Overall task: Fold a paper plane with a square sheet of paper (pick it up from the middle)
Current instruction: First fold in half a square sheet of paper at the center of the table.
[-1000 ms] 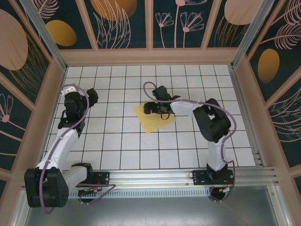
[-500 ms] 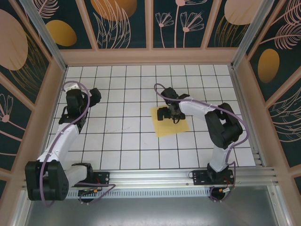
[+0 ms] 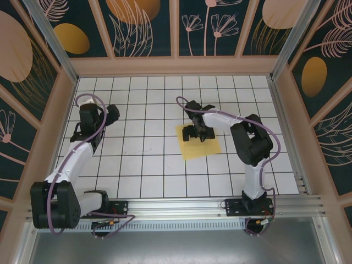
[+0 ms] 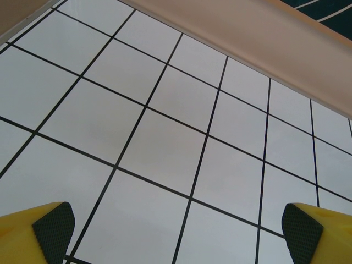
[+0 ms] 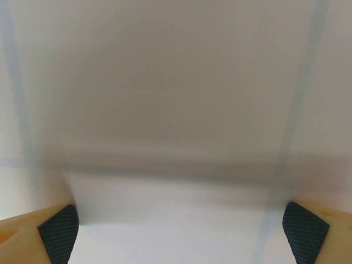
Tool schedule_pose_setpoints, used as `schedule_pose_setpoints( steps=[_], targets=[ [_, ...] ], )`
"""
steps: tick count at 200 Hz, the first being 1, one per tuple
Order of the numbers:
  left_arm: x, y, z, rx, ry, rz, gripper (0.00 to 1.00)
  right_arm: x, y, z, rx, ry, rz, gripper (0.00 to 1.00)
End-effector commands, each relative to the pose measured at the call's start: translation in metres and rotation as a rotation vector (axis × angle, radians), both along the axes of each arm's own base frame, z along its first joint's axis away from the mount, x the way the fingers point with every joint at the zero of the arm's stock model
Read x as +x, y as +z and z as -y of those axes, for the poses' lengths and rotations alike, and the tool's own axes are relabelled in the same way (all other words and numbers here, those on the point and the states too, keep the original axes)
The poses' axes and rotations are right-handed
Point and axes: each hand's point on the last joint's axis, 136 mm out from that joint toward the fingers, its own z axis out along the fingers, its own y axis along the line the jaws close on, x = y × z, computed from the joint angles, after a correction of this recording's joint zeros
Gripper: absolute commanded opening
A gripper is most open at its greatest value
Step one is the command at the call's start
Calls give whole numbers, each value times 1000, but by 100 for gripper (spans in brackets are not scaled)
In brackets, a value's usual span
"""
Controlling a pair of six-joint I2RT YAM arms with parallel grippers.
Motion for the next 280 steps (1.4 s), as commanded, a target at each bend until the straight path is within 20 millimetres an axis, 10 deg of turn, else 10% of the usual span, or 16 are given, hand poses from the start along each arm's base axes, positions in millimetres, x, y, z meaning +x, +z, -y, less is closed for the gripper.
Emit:
schedule_pose_setpoints(
  steps=[1, 125, 155, 225, 252, 280],
  targets=[
    [5, 6, -1, 2, -7, 3, 98, -12, -13, 4, -37, 23, -75, 99],
    [4, -2, -4, 15, 7, -32, 98, -21, -35, 21, -101, -8, -113, 73],
    [5, -3, 3, -12, -22, -31, 99, -4, -11, 5, -6, -13, -35, 56],
    [3, -10, 60, -283, -251, -18, 93, -5, 88, -112, 794, 78, 14, 26],
    [-4, -15, 82, -390, -313, -11, 88, -11, 118, -124, 986, 117, 46, 24],
    [-10, -21, 108, -408, -368, -18, 87, -14, 106, -112, 1009, 91, 44, 26]
  ],
)
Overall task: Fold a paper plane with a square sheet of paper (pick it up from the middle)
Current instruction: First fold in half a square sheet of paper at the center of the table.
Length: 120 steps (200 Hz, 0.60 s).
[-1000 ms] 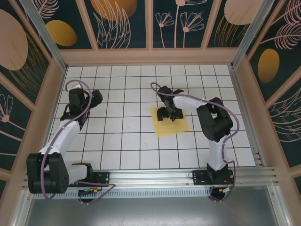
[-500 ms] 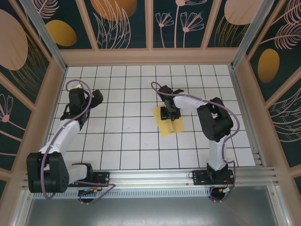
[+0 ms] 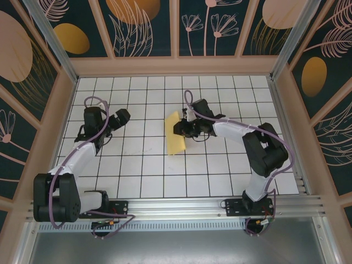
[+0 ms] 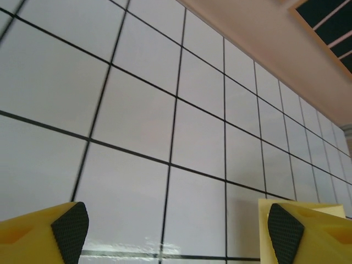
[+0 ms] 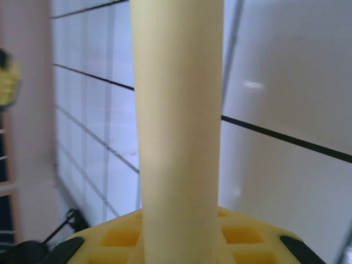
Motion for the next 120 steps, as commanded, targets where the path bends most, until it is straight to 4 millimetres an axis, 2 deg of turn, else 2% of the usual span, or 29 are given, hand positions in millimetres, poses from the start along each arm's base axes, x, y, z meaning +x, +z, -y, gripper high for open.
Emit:
schedule_pose_setpoints(
  steps=[1, 20, 44, 74, 88, 107, 120],
  targets=[
    [-2, 6, 31, -79, -79, 31, 87, 1, 20, -4, 141, 17, 24, 25],
    [-6, -1, 50, -97, -116, 19, 86, 4, -8, 8, 23, -18, 5, 29],
    [-5, -10, 61, -122, -126, 0, 87, 11, -39, 24, -129, -75, -20, 31],
    [-3, -13, 67, -122, -134, 0, 87, 21, -61, 44, -282, -133, -12, 38],
    [-2, -13, 69, -123, -139, 0, 87, 26, -68, 55, -365, -166, 2, 45],
    [-2, -14, 73, -124, -147, -2, 88, 31, -72, 68, -460, -200, 31, 59],
    [-1, -15, 75, -125, -151, -2, 91, 32, -71, 72, -488, -212, 48, 64]
  ],
)
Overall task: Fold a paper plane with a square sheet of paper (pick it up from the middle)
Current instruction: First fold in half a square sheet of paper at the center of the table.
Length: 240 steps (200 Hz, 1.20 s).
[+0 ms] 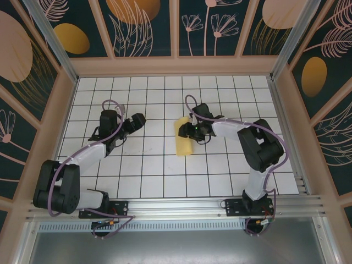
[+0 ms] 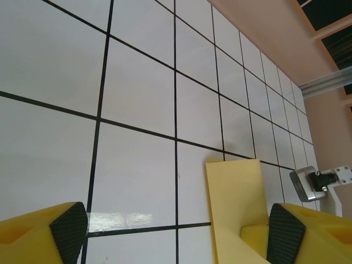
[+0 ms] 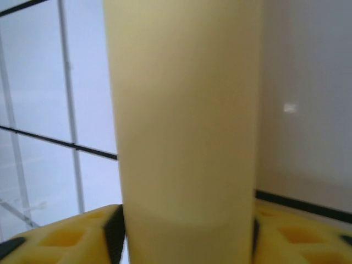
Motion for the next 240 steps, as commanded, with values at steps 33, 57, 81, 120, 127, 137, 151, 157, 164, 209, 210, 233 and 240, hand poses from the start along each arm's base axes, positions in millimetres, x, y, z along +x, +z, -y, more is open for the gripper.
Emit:
schedule_pose_setpoints(
  steps=[33, 57, 81, 120, 127, 137, 151, 157, 164, 209, 210, 233, 240],
  targets=[
    [5, 0, 12, -28, -11, 20, 99, 10, -2, 20, -144, -40, 54, 68],
    [6, 5, 22, -64, -32, 38, 98, 8, -4, 21, -119, -48, 43, 62],
    [6, 10, 38, -92, -75, 43, 98, 4, -16, 27, -141, -55, 9, 59],
    [4, 6, 70, -130, -141, 12, 93, -5, -38, 34, -193, -43, -44, 60],
    [4, 5, 78, -144, -155, 6, 90, -8, -43, 35, -203, -37, -56, 60],
    [5, 2, 86, -161, -170, -11, 88, -10, -48, 38, -221, -33, -68, 61],
    [8, -3, 99, -178, -189, -39, 81, -14, -56, 41, -241, -25, -83, 62],
    [10, -6, 105, -184, -200, -51, 78, -15, -59, 42, -245, -17, -87, 62],
    [12, -8, 112, -192, -215, -62, 72, -18, -63, 43, -254, -6, -93, 62],
    [28, -31, 152, -204, -276, -138, 40, -25, -78, 50, -346, 34, -104, 63],
    [28, -32, 153, -203, -277, -140, 39, -25, -79, 51, -349, 35, -104, 63],
    [31, -43, 169, -192, -309, -169, 29, -28, -84, 53, -395, 45, -103, 65],
    [35, -42, 174, -189, -316, -166, 26, -27, -85, 54, -407, 41, -102, 65]
  ],
)
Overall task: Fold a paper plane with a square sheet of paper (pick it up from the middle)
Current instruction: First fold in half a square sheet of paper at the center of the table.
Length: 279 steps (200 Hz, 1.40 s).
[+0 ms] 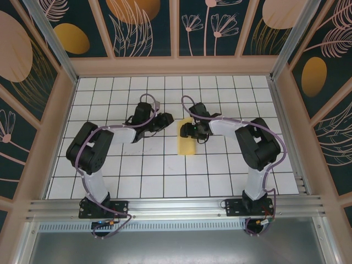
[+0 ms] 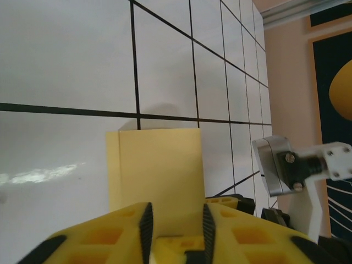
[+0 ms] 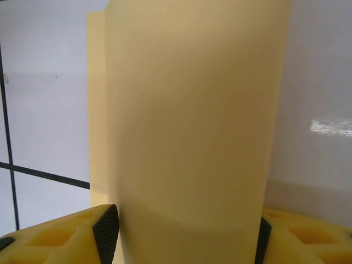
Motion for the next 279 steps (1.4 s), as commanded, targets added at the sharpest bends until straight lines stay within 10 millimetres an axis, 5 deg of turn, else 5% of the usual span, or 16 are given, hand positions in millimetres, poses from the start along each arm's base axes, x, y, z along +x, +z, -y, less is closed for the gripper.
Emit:
schedule_pose_setpoints(
  steps=[1, 70, 175, 262, 279],
  targets=[
    [6, 0, 19, -8, -45, -8, 25, -36, -71, 40, -231, 6, -150, 65],
    [14, -28, 33, 19, -85, -67, 1, -36, -77, 40, -243, 5, -145, 65],
    [10, -78, 37, 166, -121, -171, 0, -34, -63, 23, -156, 55, -115, 65],
    [8, -102, 22, 278, -100, -205, 0, -13, 15, 1, 102, 44, 0, 71],
    [7, -103, 23, 278, -101, -207, 0, -8, 25, 10, 193, 11, -25, 71]
  ],
)
